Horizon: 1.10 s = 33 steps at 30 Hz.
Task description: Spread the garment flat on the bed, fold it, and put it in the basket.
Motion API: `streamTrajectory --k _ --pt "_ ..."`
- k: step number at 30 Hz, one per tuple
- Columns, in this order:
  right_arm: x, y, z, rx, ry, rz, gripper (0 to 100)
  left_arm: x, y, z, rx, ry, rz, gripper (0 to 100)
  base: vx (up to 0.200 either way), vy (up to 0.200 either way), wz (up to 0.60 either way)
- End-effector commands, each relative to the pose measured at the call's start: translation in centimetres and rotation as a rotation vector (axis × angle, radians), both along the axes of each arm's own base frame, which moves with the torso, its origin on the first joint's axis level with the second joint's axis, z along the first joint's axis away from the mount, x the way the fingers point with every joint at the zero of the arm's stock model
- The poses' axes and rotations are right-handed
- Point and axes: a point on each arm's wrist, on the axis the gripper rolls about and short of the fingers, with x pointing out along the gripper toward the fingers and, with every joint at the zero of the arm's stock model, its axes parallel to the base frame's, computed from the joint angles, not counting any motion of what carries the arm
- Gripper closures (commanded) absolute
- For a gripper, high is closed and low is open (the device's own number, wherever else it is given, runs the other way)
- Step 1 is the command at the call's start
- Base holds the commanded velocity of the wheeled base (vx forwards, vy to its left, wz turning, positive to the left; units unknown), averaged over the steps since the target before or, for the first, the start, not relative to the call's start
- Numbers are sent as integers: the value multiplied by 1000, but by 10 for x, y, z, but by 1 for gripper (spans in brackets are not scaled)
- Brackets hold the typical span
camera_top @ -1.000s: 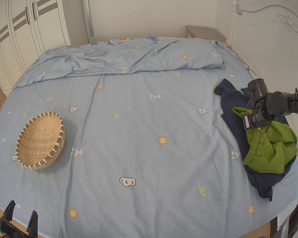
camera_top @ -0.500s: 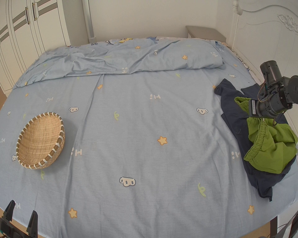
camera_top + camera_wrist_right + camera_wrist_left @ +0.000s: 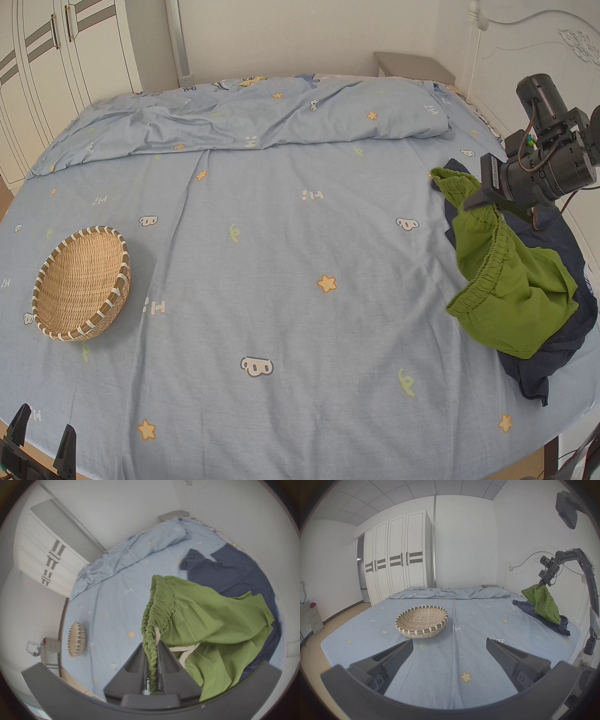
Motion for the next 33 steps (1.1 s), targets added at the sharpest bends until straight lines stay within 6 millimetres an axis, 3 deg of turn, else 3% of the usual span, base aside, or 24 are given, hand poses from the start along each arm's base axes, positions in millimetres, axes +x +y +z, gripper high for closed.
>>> streamTrajectory --k 1,5,10,16,24,33 --pt "-15 46 10 62 -15 158 100 0 0 -5 0 2 0 0 0 0 0" --pt "-24 97 2 73 -36 296 100 0 0 -5 0 0 0 0 0 0 0" --pt "-21 162 -17 55 -78 329 100 0 0 -5 0 2 0 0 0 0 0" --pt "-25 209 -55 -7 -15 397 100 0 0 -5 0 0 0 0 0 0 0" --pt "-29 233 -76 -8 11 429 100 0 0 -5 0 0 0 0 0 0 0" --pt "-22 237 -68 129 -27 354 100 0 0 -5 0 0 0 0 0 0 0"
